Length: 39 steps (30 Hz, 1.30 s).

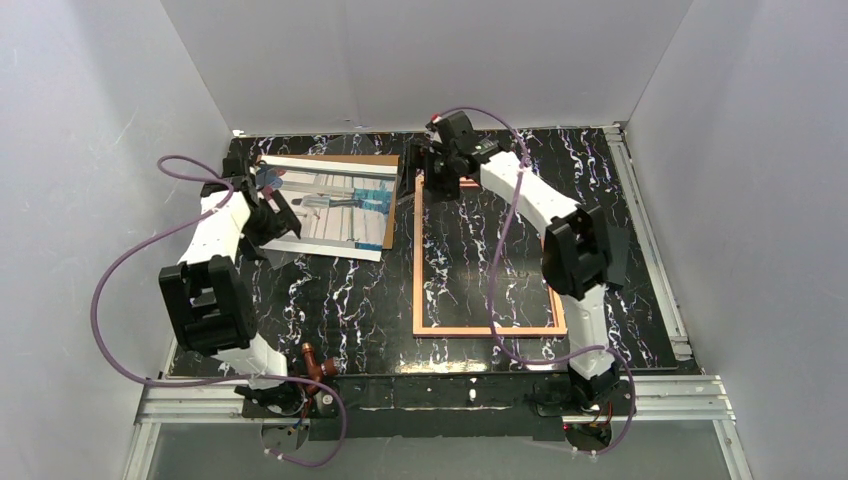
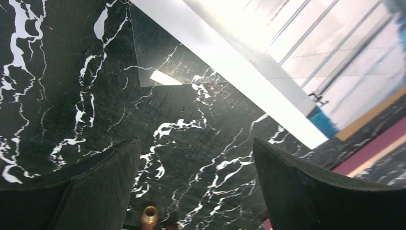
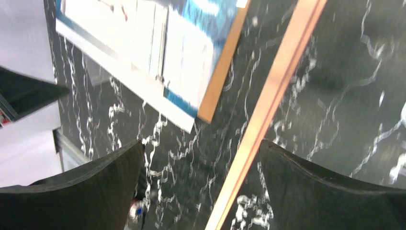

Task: Put the photo into the frame

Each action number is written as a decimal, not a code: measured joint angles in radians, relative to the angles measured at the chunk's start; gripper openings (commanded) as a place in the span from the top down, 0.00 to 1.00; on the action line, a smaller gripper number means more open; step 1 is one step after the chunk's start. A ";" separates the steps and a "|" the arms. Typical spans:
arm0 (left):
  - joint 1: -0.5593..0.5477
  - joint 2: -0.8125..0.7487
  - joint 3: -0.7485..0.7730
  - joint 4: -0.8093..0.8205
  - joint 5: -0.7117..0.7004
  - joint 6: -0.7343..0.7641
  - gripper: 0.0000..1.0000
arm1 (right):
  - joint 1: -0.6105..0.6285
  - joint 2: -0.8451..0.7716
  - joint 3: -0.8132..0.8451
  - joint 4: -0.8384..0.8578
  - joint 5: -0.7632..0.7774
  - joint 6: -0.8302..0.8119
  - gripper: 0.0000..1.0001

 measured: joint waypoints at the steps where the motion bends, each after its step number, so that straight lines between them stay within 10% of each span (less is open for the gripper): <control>1: -0.016 0.020 0.012 -0.008 -0.014 0.016 0.13 | 0.000 0.045 0.067 -0.020 0.007 -0.008 0.02; 9: -0.018 0.091 0.026 -0.068 -0.087 0.068 0.13 | 0.000 0.292 0.389 -0.056 0.053 -0.022 0.03; 39: -0.018 0.149 0.050 -0.115 -0.167 0.074 0.11 | 0.072 0.546 0.564 0.192 0.325 0.060 0.07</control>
